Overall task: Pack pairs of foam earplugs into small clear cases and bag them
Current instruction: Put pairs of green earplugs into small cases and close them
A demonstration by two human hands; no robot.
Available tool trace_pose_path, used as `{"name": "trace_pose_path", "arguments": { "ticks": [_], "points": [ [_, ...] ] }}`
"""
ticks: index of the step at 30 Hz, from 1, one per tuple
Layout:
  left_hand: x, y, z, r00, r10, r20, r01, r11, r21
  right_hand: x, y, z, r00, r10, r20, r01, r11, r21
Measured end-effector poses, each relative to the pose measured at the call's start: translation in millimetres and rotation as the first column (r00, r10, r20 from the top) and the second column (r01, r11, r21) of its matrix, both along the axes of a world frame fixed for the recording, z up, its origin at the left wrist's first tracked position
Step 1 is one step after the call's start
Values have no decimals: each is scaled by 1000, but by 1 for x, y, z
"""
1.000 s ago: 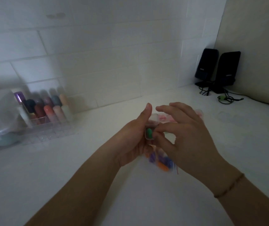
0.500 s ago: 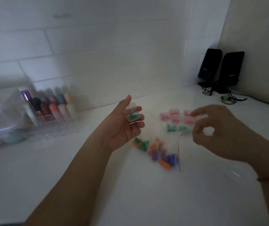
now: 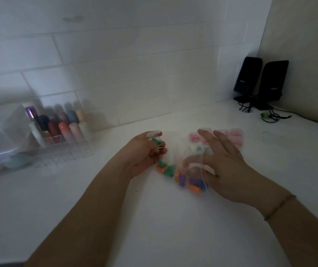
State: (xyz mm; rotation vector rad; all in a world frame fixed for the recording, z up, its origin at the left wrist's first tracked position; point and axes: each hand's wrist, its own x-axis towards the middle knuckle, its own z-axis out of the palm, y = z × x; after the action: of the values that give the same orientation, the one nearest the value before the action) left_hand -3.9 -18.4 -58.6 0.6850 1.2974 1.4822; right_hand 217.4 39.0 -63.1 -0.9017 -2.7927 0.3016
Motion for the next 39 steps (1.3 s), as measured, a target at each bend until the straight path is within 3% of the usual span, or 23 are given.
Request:
{"name": "trace_pose_path", "arguments": {
  "ticks": [3,13,20,24,34,39],
  "points": [
    [2,0,0,999,-31,8,31,999,17,-5,2,-6,995,21,-95,-21,1000,-1],
    [14,-3,-3,993,-118,-7,118,992,53,-25,-5,-12,993,-12,114,3,997,77],
    [14,1,-6,996,-75,-40,77,996,43,-26,3,-20,985,-32,-171,36,999,16],
    [18,3,-8,997,-56,-46,58,997,56,-28,3,-19,976,-14,-219,20,999,27],
    [24,8,-14,963,-82,-256,119,984,132,-37,3,-33,943,-25,-333,24,1000,-8],
    [25,8,-16,961,-58,-270,92,989,116,-42,5,-37,932,-11,-363,28,999,40]
  ]
}}
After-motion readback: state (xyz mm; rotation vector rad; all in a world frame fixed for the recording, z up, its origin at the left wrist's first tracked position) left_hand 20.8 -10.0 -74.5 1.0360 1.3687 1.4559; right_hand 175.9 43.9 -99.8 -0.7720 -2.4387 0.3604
